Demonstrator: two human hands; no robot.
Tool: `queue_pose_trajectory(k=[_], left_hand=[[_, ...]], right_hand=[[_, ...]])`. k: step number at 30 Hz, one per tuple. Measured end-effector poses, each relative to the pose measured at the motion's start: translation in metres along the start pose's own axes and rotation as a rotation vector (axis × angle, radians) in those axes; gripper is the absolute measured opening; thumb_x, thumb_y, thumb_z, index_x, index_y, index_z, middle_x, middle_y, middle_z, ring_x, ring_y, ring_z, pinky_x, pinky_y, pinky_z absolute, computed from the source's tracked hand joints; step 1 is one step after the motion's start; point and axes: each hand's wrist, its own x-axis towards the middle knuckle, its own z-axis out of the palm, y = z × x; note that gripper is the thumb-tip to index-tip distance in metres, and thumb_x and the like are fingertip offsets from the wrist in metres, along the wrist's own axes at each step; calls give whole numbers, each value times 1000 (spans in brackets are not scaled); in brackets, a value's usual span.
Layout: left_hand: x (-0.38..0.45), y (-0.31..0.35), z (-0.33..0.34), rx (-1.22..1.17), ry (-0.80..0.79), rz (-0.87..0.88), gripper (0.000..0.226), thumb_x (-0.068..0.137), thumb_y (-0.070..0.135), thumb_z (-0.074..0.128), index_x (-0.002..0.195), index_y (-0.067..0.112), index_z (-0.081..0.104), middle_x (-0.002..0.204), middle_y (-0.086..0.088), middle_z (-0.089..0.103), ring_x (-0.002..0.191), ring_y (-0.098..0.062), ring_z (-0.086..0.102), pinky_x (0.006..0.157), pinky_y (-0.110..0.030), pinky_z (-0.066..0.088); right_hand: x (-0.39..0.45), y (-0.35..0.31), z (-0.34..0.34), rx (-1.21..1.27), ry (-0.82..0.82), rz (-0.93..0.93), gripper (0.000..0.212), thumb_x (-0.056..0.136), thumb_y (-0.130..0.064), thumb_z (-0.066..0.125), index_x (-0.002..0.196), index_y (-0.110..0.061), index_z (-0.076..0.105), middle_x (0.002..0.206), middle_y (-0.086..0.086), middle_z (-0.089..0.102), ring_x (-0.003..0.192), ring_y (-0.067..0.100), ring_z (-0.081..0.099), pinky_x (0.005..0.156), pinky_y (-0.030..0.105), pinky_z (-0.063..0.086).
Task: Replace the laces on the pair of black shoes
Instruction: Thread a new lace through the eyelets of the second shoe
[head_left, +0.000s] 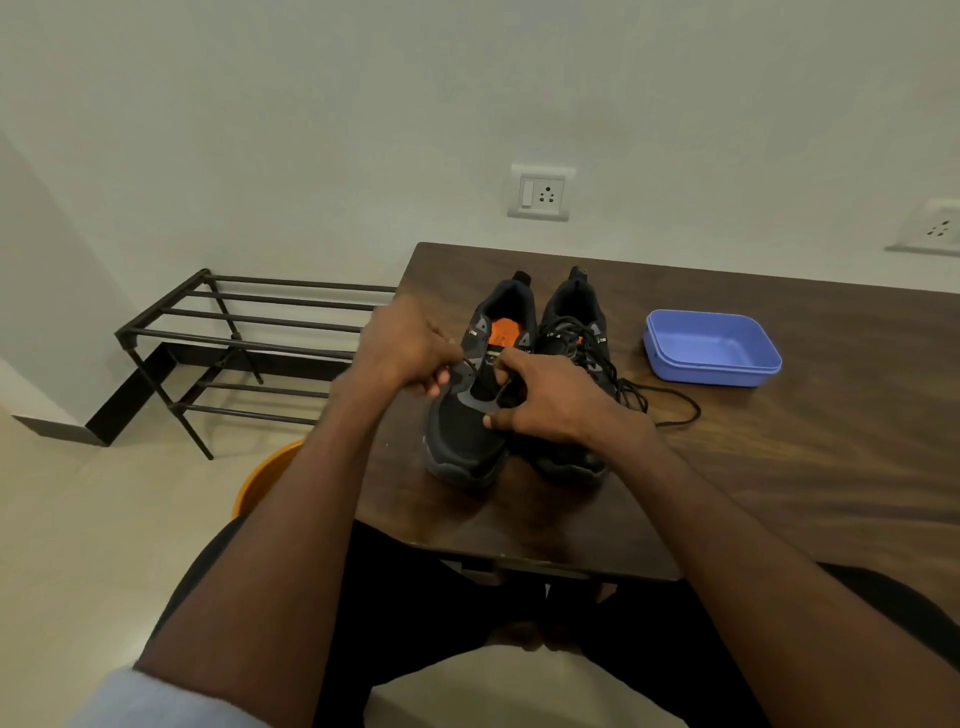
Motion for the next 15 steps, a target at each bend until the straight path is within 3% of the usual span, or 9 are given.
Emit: queue_pose_trajectory(k=[4,6,10,13,15], left_hand=[[4,-8,-26,-164,224,20,12,95,21,74,97,9,76,66,-9,72,45,-10,63,43,-19,49],[4,-7,-25,-171,105,11,12,96,18,72,98,8,76,66,-8,71,46,-11,63,44,-20,50],[-1,3,-7,-159,-144,6,8,97,15,69,96,8,74,63,-5,68,50,-12,62,51,-25,52],[-2,7,-1,-199,-176,21,7,96,15,70,95,11,75,65,-3,69,53,-11,63,53,-25,53],[0,7,-3,-249,-198,5,8,96,16,70,95,13,77,66,-3,70,55,-11,64,55,-24,53]], right_hand=[[1,0,-3,42,3,-19,28,86,-42,75,97,-26,55,96,-6,61,86,15,58,78,41,54],[2,2,-2,37,1,-20,25,88,-41,74,96,-26,57,95,-6,60,87,15,58,78,40,54],[3,-3,0,174,147,15,20,91,-44,74,102,-28,68,103,-7,50,90,5,50,75,20,42],[1,-9,-1,413,244,30,3,93,-28,76,92,-25,77,95,-8,68,89,4,63,78,22,48],[-2,-11,-3,594,235,70,4,93,-20,75,95,-22,78,91,-6,75,89,5,69,80,22,53]])
